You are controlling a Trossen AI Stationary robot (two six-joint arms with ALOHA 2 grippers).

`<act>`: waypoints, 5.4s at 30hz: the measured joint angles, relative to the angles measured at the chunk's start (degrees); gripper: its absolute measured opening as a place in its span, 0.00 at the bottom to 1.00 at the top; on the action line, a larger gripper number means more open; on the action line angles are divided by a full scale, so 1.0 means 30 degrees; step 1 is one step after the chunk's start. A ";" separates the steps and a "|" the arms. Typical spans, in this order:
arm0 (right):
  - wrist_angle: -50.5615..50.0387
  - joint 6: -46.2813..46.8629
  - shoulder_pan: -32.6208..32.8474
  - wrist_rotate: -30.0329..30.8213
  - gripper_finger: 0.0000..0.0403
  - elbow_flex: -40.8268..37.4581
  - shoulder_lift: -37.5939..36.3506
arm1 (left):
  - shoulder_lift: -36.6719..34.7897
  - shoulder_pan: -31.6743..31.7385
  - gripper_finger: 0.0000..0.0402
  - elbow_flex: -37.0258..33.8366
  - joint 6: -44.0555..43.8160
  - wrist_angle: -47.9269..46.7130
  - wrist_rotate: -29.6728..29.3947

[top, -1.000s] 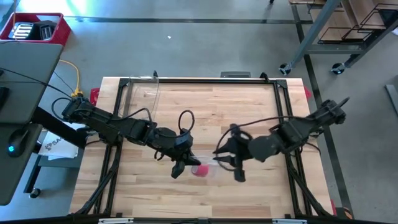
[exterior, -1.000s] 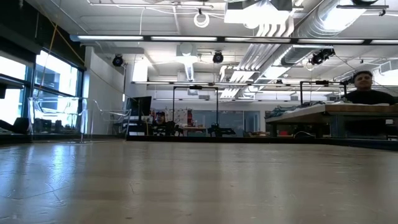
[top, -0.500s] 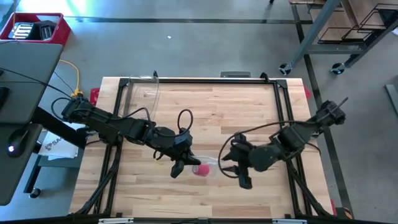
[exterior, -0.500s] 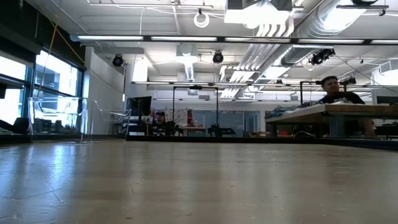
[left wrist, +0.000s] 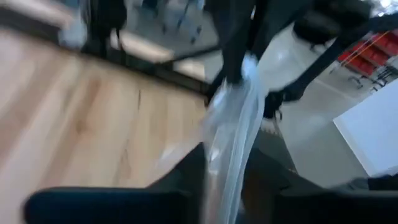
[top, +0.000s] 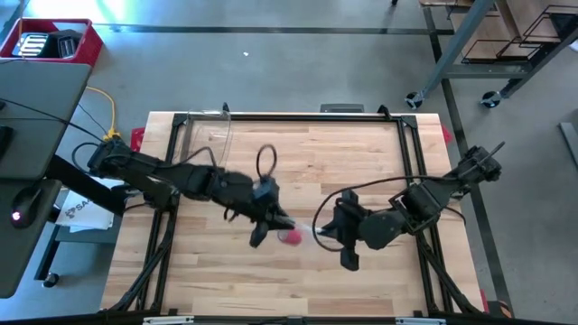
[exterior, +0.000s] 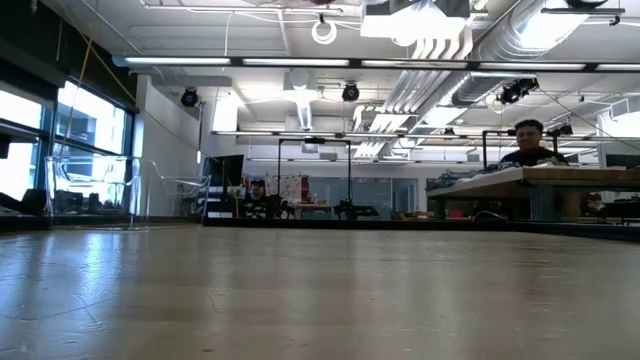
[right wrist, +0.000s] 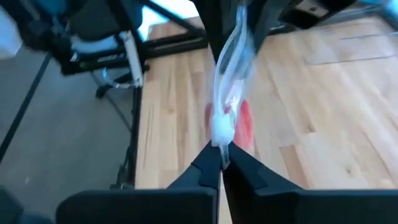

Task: Roll bandage
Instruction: Close the transparent zip bag

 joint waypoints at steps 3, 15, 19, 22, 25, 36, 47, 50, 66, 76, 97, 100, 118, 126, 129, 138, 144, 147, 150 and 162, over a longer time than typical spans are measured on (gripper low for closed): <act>-0.0323 0.1012 -0.0007 0.0930 0.00 0.0363 -0.0304 | -0.0142 0.0468 0.29 0.0007 0.1940 0.1241 0.0446; -0.4974 0.1834 -0.0229 0.3498 0.00 0.4167 -0.0452 | -0.0264 -0.0130 0.50 0.0000 0.6740 0.8069 -0.1565; -0.6574 0.1837 -0.0364 0.3445 0.00 0.5198 -0.0452 | -0.1333 0.0322 0.50 0.0001 0.6804 0.5226 -0.3378; -0.6694 0.0982 -0.0364 0.2957 0.00 0.5623 -0.0452 | -0.2238 0.0758 0.50 0.0007 0.6408 0.1526 -0.4775; -0.6683 0.0259 -0.0470 0.1775 0.00 0.5778 -0.0452 | -0.2714 0.1260 0.50 -0.0025 0.5819 0.1358 -0.4778; -0.6492 -0.0683 -0.1487 -0.0332 0.00 0.5778 -0.0452 | 0.1207 0.0672 0.50 0.0181 1.0079 1.2634 -0.2703; -0.6362 -0.0676 -0.1617 -0.0984 0.00 0.5778 -0.0444 | 0.4423 0.0619 0.49 0.4052 0.9307 0.8679 -0.2797; -0.6362 -0.0676 -0.1617 -0.0978 0.00 0.5778 -0.0444 | 0.4480 0.0708 0.44 0.4269 0.9303 0.8196 -0.2642; -0.6337 -0.0530 -0.1617 -0.0941 0.00 0.5778 -0.0430 | 0.4117 0.0934 0.02 0.4233 0.9084 0.6615 -0.2666; -0.6425 -0.0552 -0.1600 -0.0922 0.00 0.5778 -0.0425 | 0.2915 0.0861 0.06 0.4233 0.9092 0.3547 -0.3006; -0.4290 -0.4257 -0.1617 0.0130 0.32 0.5778 0.0375 | 0.2415 0.0861 0.05 0.4211 0.8939 0.2207 -0.3310; -0.4099 -0.4846 -0.1617 0.0227 0.29 0.5778 0.0714 | 0.2422 0.0832 0.05 0.4211 0.8939 0.2119 -0.3247; -0.4595 -0.4037 -0.1616 0.0711 0.00 0.5778 0.0714 | 0.2154 0.0746 0.05 0.4216 0.8701 0.1267 -0.3422; -0.5058 -0.4028 -0.1587 0.0581 0.00 0.5778 0.0670 | 0.1181 0.0701 0.05 0.4233 0.9146 -0.0197 -0.3880; -0.5029 -0.4010 -0.1606 0.0574 0.00 0.5778 0.0670 | 0.1066 0.0701 0.05 0.4233 0.9157 -0.0278 -0.3925; -0.4651 -0.3561 -0.2259 0.0910 0.20 0.5561 0.0747 | 0.1060 0.0701 0.05 0.4233 0.9150 -0.0237 -0.3900; -0.4230 -0.3877 -0.2514 0.0944 0.34 0.5566 0.1049 | 0.1060 0.0701 0.05 0.4233 0.9143 0.0083 -0.3865; -0.3410 -0.4761 -0.2528 0.1040 0.32 0.5559 0.1459 | 0.1060 0.0701 0.05 0.4233 0.9143 0.0187 -0.3866; -0.2497 -0.5569 -0.2484 0.0989 0.26 0.5559 0.1743 | 0.1060 0.0701 0.05 0.4233 0.9134 0.0180 -0.3865; -0.2953 -0.4240 -0.2484 0.1055 0.01 0.5559 0.1829 | 0.0842 0.0701 0.17 0.4233 0.8442 -0.0803 -0.3830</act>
